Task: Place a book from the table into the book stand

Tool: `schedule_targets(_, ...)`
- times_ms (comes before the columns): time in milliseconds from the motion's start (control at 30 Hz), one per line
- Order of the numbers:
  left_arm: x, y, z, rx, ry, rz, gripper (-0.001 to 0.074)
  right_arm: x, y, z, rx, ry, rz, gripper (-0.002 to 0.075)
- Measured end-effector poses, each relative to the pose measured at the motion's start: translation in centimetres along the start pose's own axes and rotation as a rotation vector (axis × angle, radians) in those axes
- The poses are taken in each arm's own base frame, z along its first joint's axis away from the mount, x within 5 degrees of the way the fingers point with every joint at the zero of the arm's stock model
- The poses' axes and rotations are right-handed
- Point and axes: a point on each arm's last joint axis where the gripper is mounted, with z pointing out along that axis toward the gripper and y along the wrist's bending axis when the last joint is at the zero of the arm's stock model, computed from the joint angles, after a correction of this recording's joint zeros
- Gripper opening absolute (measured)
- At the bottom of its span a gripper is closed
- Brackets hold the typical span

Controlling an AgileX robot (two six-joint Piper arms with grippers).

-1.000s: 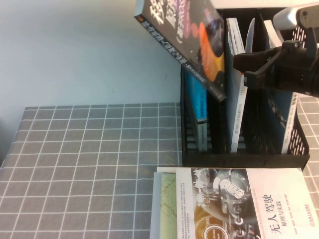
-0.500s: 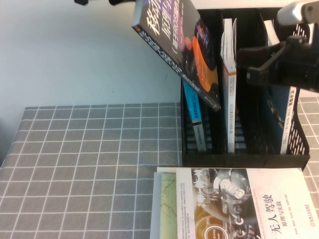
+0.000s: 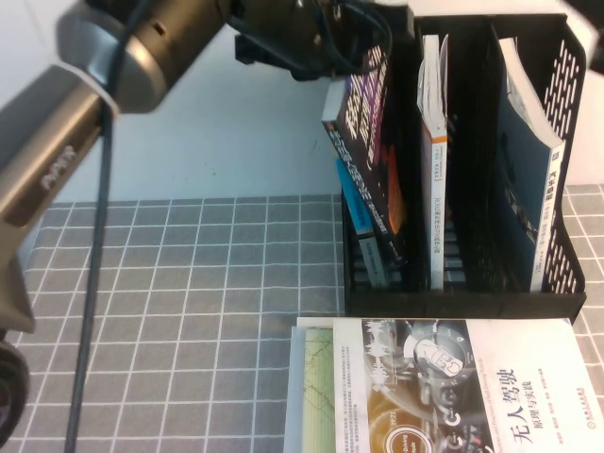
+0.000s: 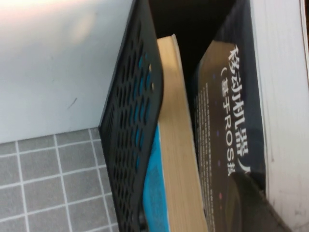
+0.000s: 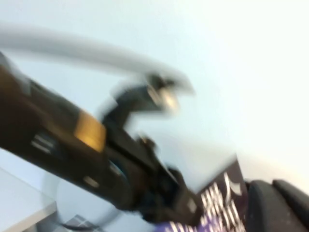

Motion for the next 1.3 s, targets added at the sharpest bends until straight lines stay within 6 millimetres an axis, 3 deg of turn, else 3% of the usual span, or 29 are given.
schedule_targets(133,0.4,0.2,1.8,-0.008,0.008,0.017,0.0115,-1.9,1.5,-3.0,-0.021,-0.002,-0.097,-0.0003)
schedule_targets(233,0.8,0.3,3.2,0.004,0.013,0.049,0.0194,-2.4,2.7,-5.2,-0.063,0.058,-0.155,-0.0003)
schedule_targets(400,1.0,0.3,4.4,0.019,-0.001,0.080,0.0399,-0.8,4.0,-7.6,-0.151,0.327,-0.187,-0.0003)
schedule_targets(533,0.8,0.2,4.1,0.025,-0.016,0.087,0.0403,1.3,4.3,-8.3,-0.201,0.538,-0.153,-0.0003)
schedule_targets(600,0.3,0.0,3.0,0.032,-0.037,0.088,0.0343,2.8,4.4,-8.5,-0.223,0.613,-0.125,-0.0003)
schedule_targets(667,-0.3,-0.3,1.3,0.042,-0.063,0.101,0.0234,4.1,4.5,-8.7,-0.246,0.675,-0.099,-0.0003)
schedule_targets(733,-1.1,-0.7,-1.5,0.050,-0.089,0.142,0.0105,5.7,4.7,-9.1,-0.282,0.753,-0.076,-0.0003)
schedule_targets(800,-1.6,-0.9,-4.6,0.055,-0.099,0.200,0.0044,7.1,4.9,-9.7,-0.323,0.854,-0.057,-0.0003)
schedule_targets(933,-1.8,-1.1,-11.4,0.053,-0.062,0.294,0.0008,9.1,4.5,-11.4,-0.300,1.098,-0.048,-0.0003)
schedule_targets(1100,-0.7,-0.6,-16.1,0.029,0.033,0.372,0.0001,9.4,2.0,-13.3,0.036,1.263,-0.127,-0.0003)
schedule_targets(1167,-0.4,-0.5,-17.1,0.033,0.036,0.397,0.0001,9.0,1.5,-14.3,0.161,1.237,-0.153,-0.0003)
schedule_targets(1300,0.7,-0.1,-19.0,0.056,-0.009,0.404,0.0001,8.4,1.6,-16.6,0.337,1.022,-0.184,-0.0003)
